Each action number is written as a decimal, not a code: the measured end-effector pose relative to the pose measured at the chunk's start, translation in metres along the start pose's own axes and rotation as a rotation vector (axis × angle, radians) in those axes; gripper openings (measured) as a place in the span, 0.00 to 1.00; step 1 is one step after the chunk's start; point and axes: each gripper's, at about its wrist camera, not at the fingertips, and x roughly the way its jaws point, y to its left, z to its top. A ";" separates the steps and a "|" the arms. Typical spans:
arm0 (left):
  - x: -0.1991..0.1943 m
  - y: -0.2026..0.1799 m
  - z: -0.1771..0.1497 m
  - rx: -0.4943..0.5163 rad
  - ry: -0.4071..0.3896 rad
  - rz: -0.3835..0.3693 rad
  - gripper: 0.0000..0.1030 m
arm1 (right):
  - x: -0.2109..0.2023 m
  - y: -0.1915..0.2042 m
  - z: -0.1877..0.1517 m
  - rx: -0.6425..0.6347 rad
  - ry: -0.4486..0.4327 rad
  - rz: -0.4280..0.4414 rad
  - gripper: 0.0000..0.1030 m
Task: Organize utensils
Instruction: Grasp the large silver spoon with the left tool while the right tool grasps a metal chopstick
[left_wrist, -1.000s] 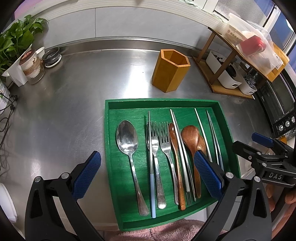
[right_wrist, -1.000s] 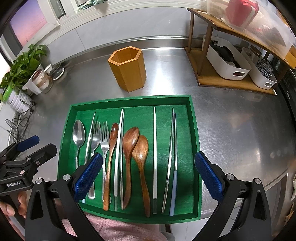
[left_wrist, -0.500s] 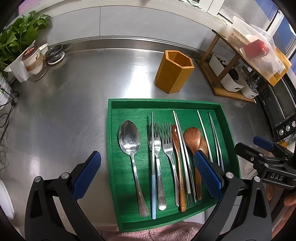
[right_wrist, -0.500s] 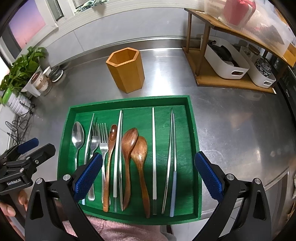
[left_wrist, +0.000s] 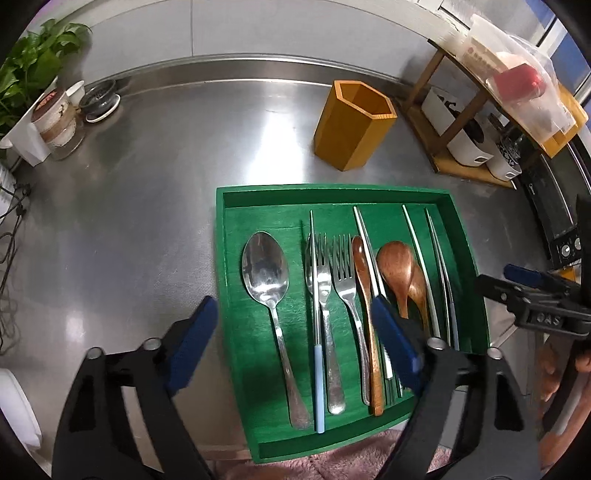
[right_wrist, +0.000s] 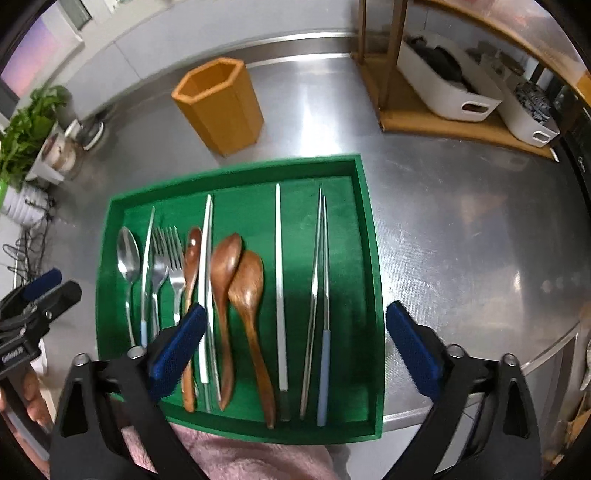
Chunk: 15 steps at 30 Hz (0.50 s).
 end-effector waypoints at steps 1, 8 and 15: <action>0.002 0.000 0.001 0.003 0.007 -0.005 0.75 | 0.002 -0.001 0.001 -0.005 0.012 0.002 0.80; 0.035 0.012 0.000 -0.043 0.166 -0.030 0.43 | 0.037 -0.017 0.010 0.000 0.162 -0.043 0.20; 0.061 0.018 -0.006 -0.061 0.272 -0.025 0.29 | 0.062 -0.028 0.004 0.024 0.278 -0.013 0.09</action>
